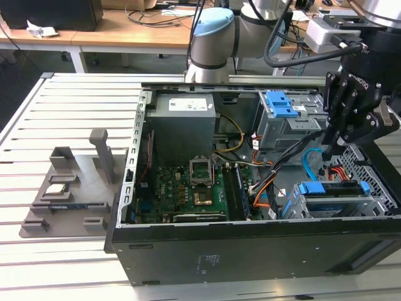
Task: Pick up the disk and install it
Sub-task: 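Insert the second disk wire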
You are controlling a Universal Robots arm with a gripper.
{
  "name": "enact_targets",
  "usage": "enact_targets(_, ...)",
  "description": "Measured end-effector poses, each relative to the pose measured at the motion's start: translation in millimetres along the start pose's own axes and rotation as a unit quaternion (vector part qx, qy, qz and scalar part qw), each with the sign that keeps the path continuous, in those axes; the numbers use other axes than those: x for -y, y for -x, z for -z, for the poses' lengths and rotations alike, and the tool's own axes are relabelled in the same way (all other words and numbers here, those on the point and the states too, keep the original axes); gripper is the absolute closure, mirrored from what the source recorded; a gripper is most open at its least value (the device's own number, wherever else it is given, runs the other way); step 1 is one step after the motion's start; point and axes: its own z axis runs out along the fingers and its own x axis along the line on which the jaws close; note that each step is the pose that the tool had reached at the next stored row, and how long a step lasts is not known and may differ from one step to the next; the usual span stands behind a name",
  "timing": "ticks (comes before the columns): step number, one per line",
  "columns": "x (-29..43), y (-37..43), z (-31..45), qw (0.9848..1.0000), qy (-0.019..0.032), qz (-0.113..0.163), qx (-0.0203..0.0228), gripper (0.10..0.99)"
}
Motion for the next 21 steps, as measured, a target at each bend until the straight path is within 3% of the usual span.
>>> enact_targets(6, -0.3, 0.9, -13.8, 1.0, -0.0003, 0.003, -0.0015, 0.784)
enact_targets(10, -0.3, 0.9, -14.0, 1.0, -0.0004, 0.005, -0.0014, 0.8)
enact_targets(13, -0.3, 0.9, -14.0, 1.0, -0.0005, 0.007, -0.0013, 0.925)
enact_targets(21, -0.2, -2.3, -14.2, 1.0, -0.0007, 0.009, -0.0021, 0.925)
